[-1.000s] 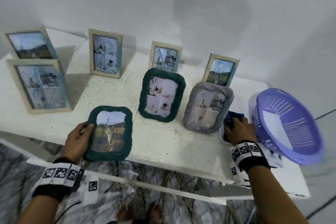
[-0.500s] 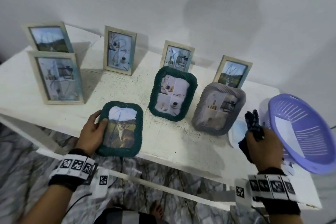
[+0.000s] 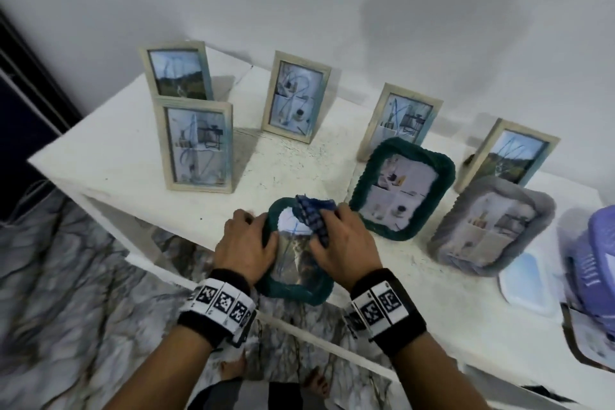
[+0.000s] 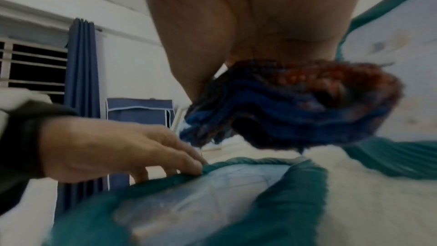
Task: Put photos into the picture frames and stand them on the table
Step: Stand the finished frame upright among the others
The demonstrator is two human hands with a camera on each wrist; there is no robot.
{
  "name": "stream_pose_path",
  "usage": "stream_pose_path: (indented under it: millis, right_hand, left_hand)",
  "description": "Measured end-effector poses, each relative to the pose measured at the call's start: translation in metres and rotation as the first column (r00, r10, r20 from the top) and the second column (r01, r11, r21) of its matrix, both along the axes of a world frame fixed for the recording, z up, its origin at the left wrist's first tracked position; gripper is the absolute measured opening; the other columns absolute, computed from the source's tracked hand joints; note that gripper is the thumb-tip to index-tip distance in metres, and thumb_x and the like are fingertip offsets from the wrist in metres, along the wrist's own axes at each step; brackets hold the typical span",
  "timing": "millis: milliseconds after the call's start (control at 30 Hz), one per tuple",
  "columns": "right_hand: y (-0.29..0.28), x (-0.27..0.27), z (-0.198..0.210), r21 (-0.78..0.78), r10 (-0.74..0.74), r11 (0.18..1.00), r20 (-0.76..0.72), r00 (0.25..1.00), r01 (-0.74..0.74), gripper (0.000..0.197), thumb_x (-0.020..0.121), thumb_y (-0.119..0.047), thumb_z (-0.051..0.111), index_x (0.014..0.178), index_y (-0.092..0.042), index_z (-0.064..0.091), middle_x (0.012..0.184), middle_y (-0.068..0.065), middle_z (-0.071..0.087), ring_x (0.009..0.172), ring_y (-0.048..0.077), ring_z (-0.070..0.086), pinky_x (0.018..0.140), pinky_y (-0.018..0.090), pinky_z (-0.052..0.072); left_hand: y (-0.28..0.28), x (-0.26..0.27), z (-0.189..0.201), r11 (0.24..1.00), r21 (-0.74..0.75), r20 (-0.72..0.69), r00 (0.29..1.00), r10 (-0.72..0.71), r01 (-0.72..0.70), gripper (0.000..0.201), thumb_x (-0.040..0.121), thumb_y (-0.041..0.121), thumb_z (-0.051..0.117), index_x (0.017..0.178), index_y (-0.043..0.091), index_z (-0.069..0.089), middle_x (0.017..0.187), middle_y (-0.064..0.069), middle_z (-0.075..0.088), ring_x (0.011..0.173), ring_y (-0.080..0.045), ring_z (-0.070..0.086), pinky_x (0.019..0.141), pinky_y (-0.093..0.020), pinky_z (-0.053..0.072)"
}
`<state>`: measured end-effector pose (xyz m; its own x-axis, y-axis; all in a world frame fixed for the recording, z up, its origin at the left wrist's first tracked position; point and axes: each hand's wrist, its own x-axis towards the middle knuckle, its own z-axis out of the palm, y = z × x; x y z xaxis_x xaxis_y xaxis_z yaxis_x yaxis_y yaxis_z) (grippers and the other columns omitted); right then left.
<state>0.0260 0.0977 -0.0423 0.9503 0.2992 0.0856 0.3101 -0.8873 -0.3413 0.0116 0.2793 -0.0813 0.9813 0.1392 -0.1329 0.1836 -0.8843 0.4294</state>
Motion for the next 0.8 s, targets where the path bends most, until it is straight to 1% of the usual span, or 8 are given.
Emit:
stream_pose_path:
  millis: [100,167,233,333,467,600,667,800]
  right_hand:
    - [0.023,0.022,-0.008,-0.196,-0.014,0.981,-0.134,0.991,-0.013,0.035,0.09,-0.035,0.052,0.111,-0.008,0.057,0.124,0.014,0.047,0.109,0.033,0.048,0.084,0.039,0.046]
    - [0.03,0.029,-0.013,-0.273,-0.027,0.962,-0.187,0.982,-0.025,0.037,0.09,-0.036,0.051,0.113,-0.008,0.057,0.132,0.015,0.042,0.114,0.034,0.045,0.088,0.038,0.043]
    - [0.032,0.031,-0.017,-0.271,-0.02,0.962,-0.193,0.981,-0.034,0.037,0.091,-0.036,0.05,0.117,-0.01,0.057,0.131,0.013,0.044,0.114,0.033,0.044,0.09,0.037,0.041]
    - [0.029,0.031,-0.021,-0.213,0.032,0.974,-0.195,0.98,-0.074,0.038,0.091,-0.033,0.051,0.124,-0.014,0.057,0.128,0.008,0.047,0.111,0.031,0.045,0.091,0.036,0.037]
    - [0.025,0.022,-0.02,-0.11,0.215,0.963,-0.245,0.945,-0.247,0.04,0.087,-0.024,0.053,0.125,-0.014,0.061,0.127,0.007,0.051,0.102,0.031,0.046,0.087,0.041,0.043]
    - [0.009,0.004,-0.014,-0.145,0.374,0.894,-0.28,0.884,-0.424,0.049,0.081,-0.028,0.042,0.124,-0.017,0.063,0.116,0.005,0.056,0.09,0.027,0.048,0.075,0.038,0.046]
    - [0.008,0.013,-0.012,-0.215,0.337,0.9,-0.208,0.918,-0.379,0.043,0.081,-0.024,0.047,0.118,-0.014,0.067,0.111,0.008,0.06,0.085,0.028,0.051,0.072,0.039,0.047]
    - [0.028,0.038,-0.01,-0.264,0.19,0.935,-0.189,0.963,-0.237,0.04,0.089,-0.017,0.05,0.127,-0.01,0.058,0.129,0.01,0.05,0.105,0.033,0.045,0.092,0.038,0.038]
  left_hand:
    - [0.014,-0.001,-0.006,0.989,-0.045,0.069,0.989,-0.135,0.138,0.079,0.084,0.068,0.024,0.144,0.019,0.042,0.145,-0.011,0.04,0.126,-0.031,0.036,0.1,-0.043,0.037]
    - [0.025,-0.003,-0.012,0.949,-0.063,0.03,0.951,-0.307,0.309,0.096,0.079,0.082,0.02,0.154,0.024,0.021,0.162,0.002,0.016,0.142,-0.022,0.017,0.111,-0.042,0.024]
    - [0.036,-0.006,-0.015,0.889,-0.058,-0.064,0.887,-0.458,0.454,0.119,0.065,0.098,0.022,0.156,0.025,-0.003,0.163,0.009,-0.01,0.149,-0.013,-0.005,0.119,-0.039,0.005]
    - [0.044,-0.006,-0.018,0.836,-0.018,-0.121,0.829,-0.546,0.548,0.144,0.049,0.102,0.039,0.152,0.021,-0.021,0.155,0.01,-0.031,0.144,-0.009,-0.027,0.118,-0.036,-0.016]
    - [0.046,-0.004,-0.026,0.825,0.045,-0.103,0.824,-0.557,0.563,0.15,0.047,0.099,0.049,0.151,0.019,-0.022,0.157,0.006,-0.028,0.144,-0.011,-0.028,0.117,-0.038,-0.019]
    - [0.044,-0.005,-0.024,0.84,0.017,-0.083,0.838,-0.539,0.542,0.149,0.048,0.098,0.051,0.152,0.019,-0.019,0.156,0.008,-0.027,0.144,-0.01,-0.025,0.117,-0.037,-0.019]
    - [0.044,-0.005,-0.022,0.842,0.016,-0.083,0.84,-0.536,0.539,0.149,0.047,0.098,0.052,0.153,0.02,-0.019,0.157,0.01,-0.025,0.144,-0.009,-0.025,0.117,-0.037,-0.018]
    - [0.043,-0.005,-0.021,0.848,0.024,-0.089,0.846,-0.526,0.53,0.148,0.046,0.098,0.052,0.153,0.022,-0.017,0.161,0.008,-0.019,0.145,-0.009,-0.023,0.119,-0.039,-0.015]
